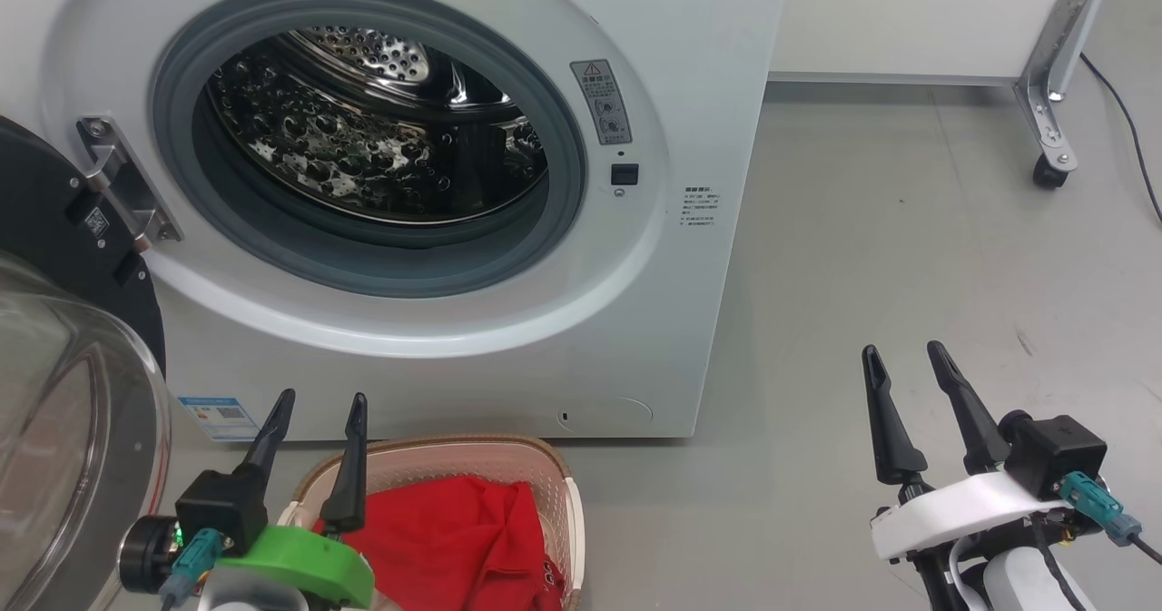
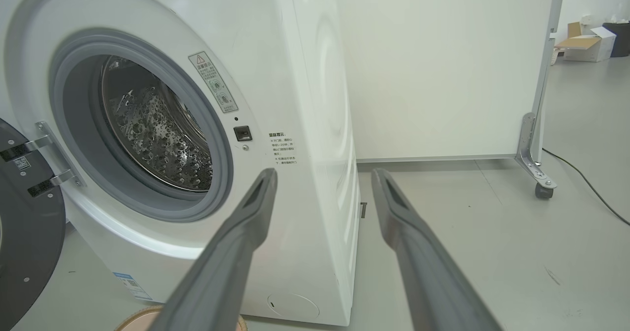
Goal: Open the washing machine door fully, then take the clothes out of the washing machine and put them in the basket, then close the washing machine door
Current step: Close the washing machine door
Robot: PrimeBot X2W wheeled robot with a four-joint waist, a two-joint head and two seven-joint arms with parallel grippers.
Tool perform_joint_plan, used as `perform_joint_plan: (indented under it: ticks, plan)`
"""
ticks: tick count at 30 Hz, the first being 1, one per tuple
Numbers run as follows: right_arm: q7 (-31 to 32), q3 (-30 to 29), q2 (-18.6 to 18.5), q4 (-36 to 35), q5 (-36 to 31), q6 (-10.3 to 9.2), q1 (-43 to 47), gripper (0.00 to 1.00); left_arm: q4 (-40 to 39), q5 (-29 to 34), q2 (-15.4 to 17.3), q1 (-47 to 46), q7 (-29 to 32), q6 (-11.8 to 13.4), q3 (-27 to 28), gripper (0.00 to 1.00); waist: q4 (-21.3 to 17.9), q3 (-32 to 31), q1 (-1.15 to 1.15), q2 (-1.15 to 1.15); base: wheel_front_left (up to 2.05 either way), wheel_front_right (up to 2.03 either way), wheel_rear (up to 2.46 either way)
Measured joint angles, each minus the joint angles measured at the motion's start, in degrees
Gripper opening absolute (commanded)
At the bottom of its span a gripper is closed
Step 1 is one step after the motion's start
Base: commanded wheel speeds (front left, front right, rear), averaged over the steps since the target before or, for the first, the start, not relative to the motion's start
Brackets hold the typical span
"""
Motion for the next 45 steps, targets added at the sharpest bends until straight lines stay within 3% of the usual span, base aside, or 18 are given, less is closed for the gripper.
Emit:
perform_joint_plan:
  ticks: [25,45]
  plan:
    - [0.0,0.2,0.0,-0.1,0.0,0.00,0.0,1.00,-2.0,0.0,0.0,1.5,0.0,0.6,-0.7,1.00,0.1,0.4,0.00,0.00,-0.08,0.08,0.00]
    - [0.0,0.2,-0.2,-0.4,0.0,0.00,0.0,1.00,-2.9,0.0,-0.1,1.6,0.0,1.5,-1.4,1.00,0.7,0.9,0.00,0.00,-0.83,0.83,0.00]
